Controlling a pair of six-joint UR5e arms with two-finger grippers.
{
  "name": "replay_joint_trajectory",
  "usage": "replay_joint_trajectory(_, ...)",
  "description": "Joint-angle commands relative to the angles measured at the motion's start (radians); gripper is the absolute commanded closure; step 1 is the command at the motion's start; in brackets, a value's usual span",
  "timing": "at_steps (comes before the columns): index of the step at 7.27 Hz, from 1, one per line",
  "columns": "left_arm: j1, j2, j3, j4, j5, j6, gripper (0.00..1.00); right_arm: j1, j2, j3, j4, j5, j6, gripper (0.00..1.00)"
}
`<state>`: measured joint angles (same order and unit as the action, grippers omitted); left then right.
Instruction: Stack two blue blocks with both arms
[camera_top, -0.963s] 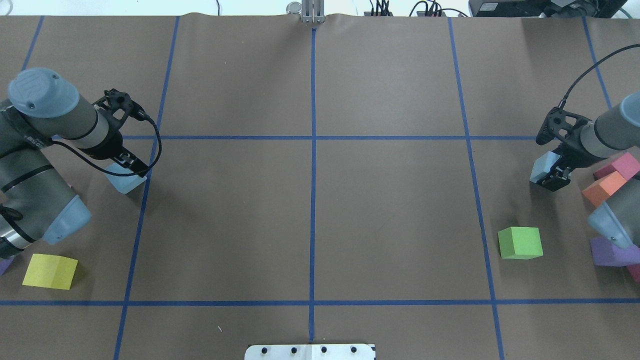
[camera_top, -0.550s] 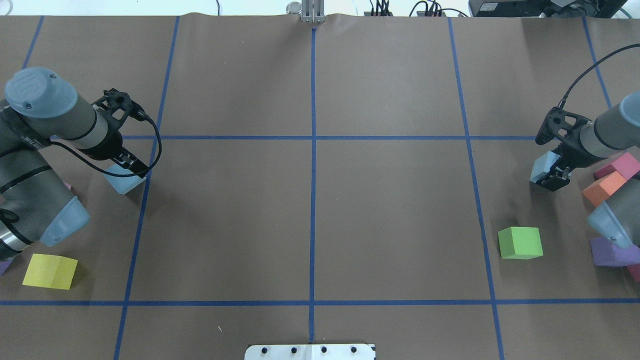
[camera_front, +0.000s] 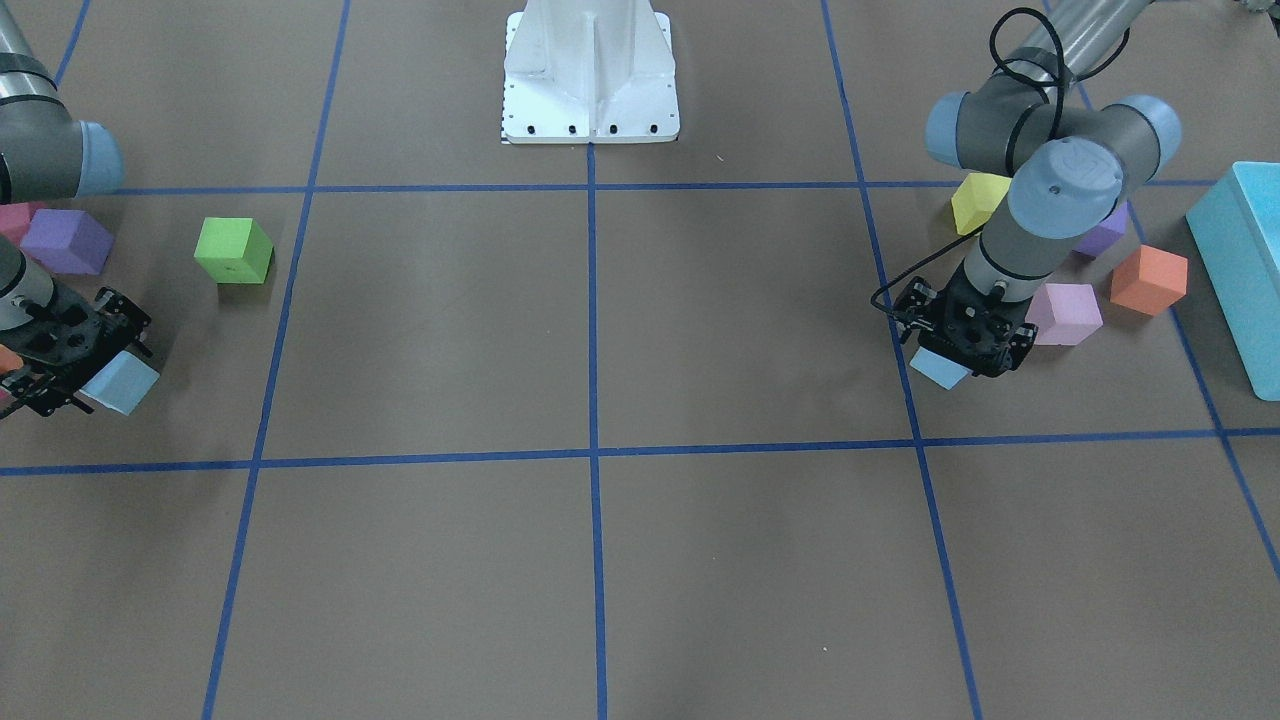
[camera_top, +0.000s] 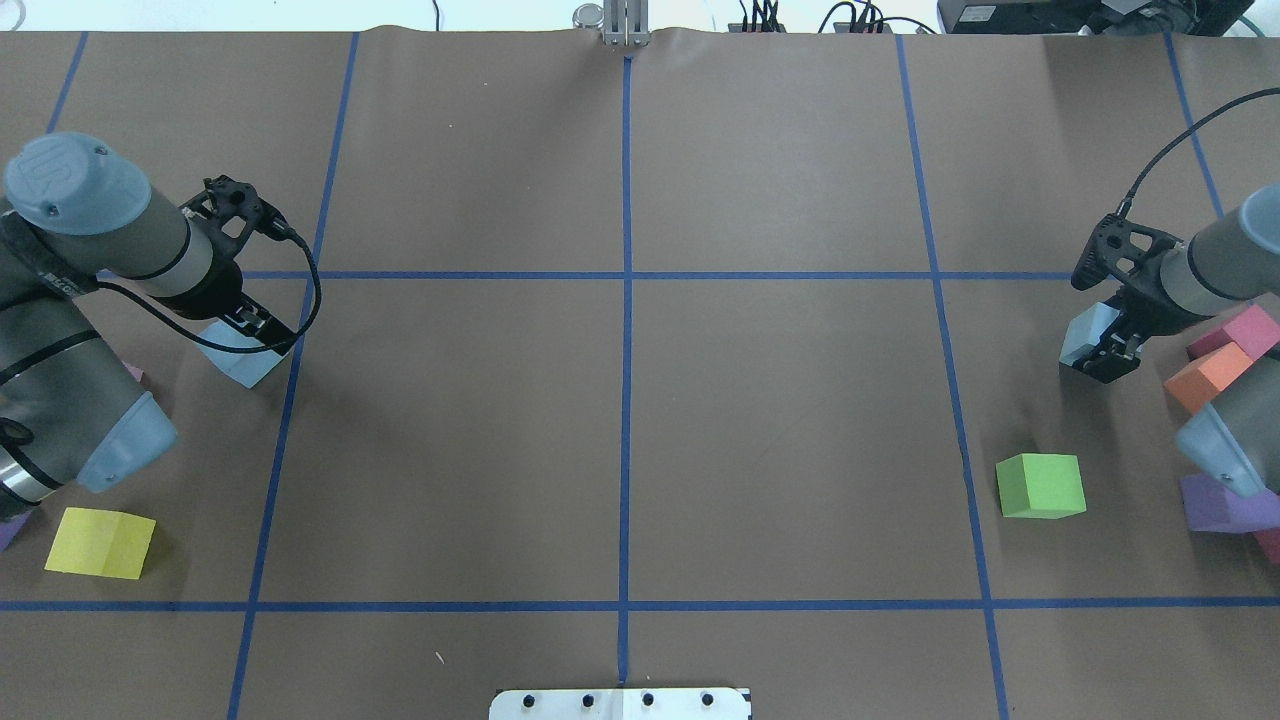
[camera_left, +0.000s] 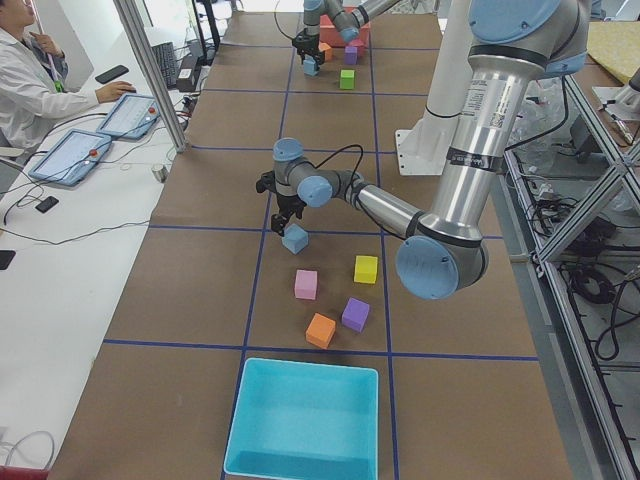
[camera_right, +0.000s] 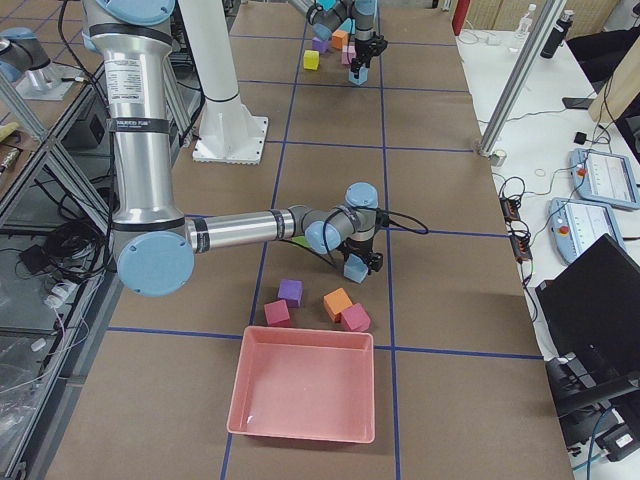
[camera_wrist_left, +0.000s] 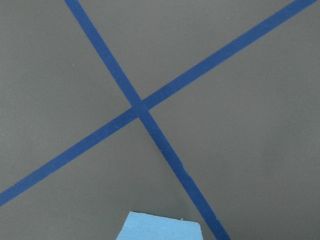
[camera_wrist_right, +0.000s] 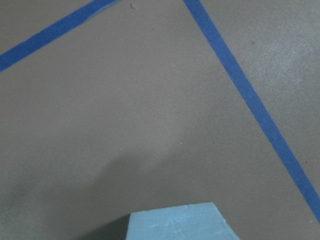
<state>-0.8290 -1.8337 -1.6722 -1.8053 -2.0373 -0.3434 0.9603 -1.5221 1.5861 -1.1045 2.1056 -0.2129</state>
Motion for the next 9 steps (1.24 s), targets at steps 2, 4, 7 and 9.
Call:
replay_joint_trajectory(2,0.004,0.016,0.011,-0.012,0.005,0.001,0.01,0.0,0.0,0.0,0.0,-0.001,0.0,0.09)
replay_joint_trajectory(4,0.007,0.019,0.022,-0.013,0.009,-0.009,0.11,0.0,0.0,-0.002,-0.002,-0.001,0.0,0.09)
replay_joint_trajectory(7,0.007,0.021,0.02,-0.011,0.009,-0.023,0.29,-0.008,-0.001,-0.009,0.0,-0.001,-0.002,0.16)
replay_joint_trajectory(9,0.007,0.021,0.016,-0.009,0.011,-0.06,0.42,-0.011,-0.001,-0.009,0.0,-0.001,-0.003,0.32)
